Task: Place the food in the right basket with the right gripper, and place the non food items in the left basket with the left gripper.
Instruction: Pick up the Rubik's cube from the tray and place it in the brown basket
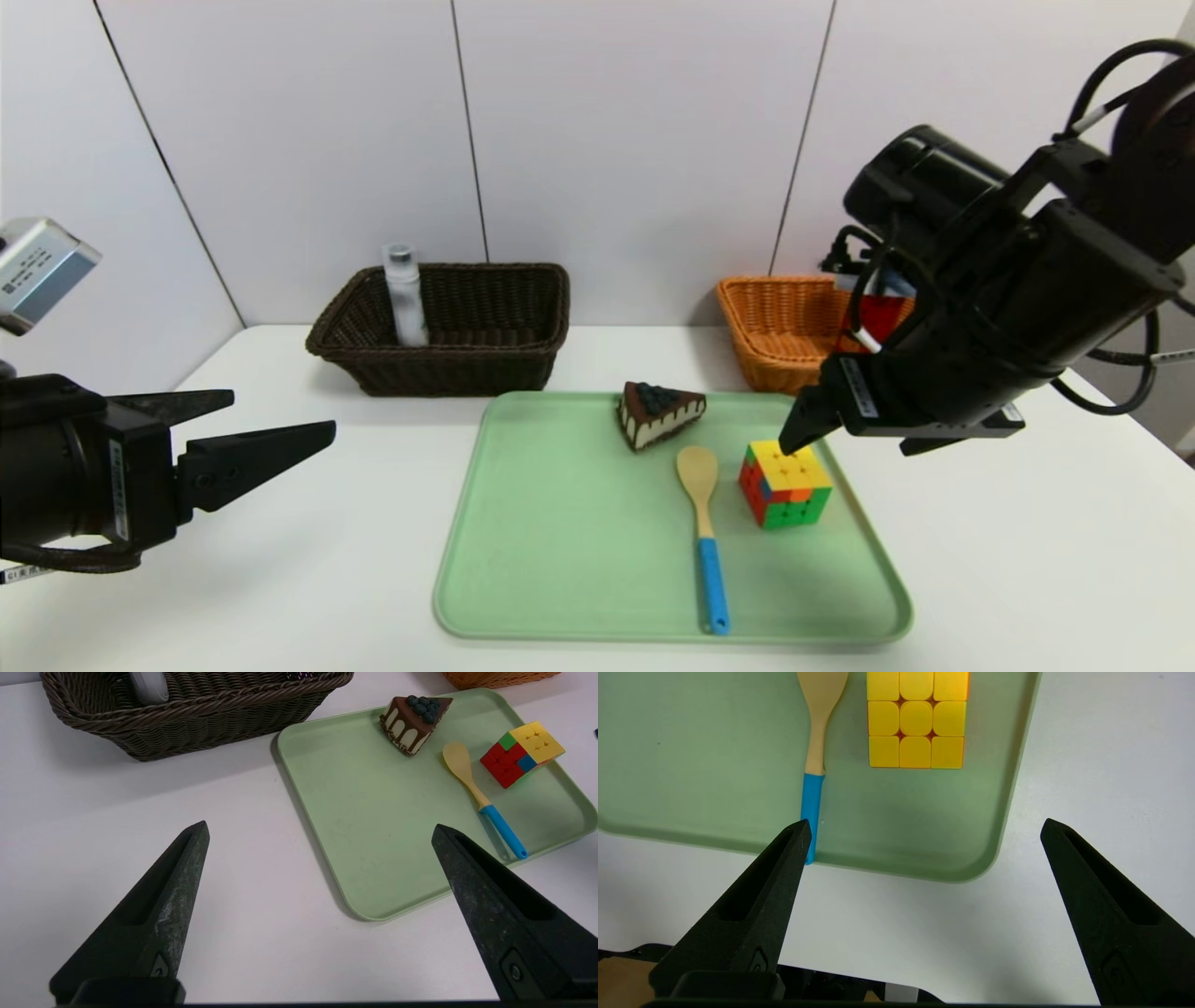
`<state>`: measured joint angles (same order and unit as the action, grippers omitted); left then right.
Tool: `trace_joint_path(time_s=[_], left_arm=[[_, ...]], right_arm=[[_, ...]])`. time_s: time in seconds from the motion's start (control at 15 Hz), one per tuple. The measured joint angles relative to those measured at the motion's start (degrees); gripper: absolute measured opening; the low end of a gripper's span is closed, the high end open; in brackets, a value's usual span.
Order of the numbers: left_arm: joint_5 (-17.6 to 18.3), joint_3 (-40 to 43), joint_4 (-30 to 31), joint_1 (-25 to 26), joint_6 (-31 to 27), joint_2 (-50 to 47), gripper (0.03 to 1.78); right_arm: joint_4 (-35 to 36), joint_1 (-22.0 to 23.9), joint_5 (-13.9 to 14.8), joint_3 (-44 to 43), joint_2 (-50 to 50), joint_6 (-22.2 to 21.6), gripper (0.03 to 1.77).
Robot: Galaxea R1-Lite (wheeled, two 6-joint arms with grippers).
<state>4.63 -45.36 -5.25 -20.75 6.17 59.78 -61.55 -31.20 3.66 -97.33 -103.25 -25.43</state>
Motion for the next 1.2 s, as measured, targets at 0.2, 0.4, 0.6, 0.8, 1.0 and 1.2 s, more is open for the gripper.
trace_joint_path(time_s=[0.2,0.4,0.6,0.8,1.0,1.2], left_arm=[[0.1,-0.12,0.0,0.0,0.0,-0.22,1.69],[0.16,-0.17,0.02,0.0,0.02,-0.28,1.69],[0.16,-0.3,0.07,0.0,0.02,-0.3,1.69],[0.21,-0.39,0.05,0.0,0.0,-0.3,1.69],[0.21,-0.48,0.02,0.0,-0.06,-0.3,1.69],[0.21,-0.56,0.02,0.0,-0.09,-0.3,1.69]], right_arm=[[1.82,-0.22,0.17,-0.13,-4.24,-0.09,1.7],[4.06,-0.11,0.88,-0.22,-7.91,-0.01,1.7],[5.4,0.55,1.83,-0.38,-11.35,-0.01,1.7],[6.23,1.73,1.85,-0.4,-13.7,-0.01,1.7],[6.49,2.15,1.82,-0.41,-15.07,-0.01,1.7],[6.92,2.21,1.71,-0.35,-15.68,-0.04,1.21]])
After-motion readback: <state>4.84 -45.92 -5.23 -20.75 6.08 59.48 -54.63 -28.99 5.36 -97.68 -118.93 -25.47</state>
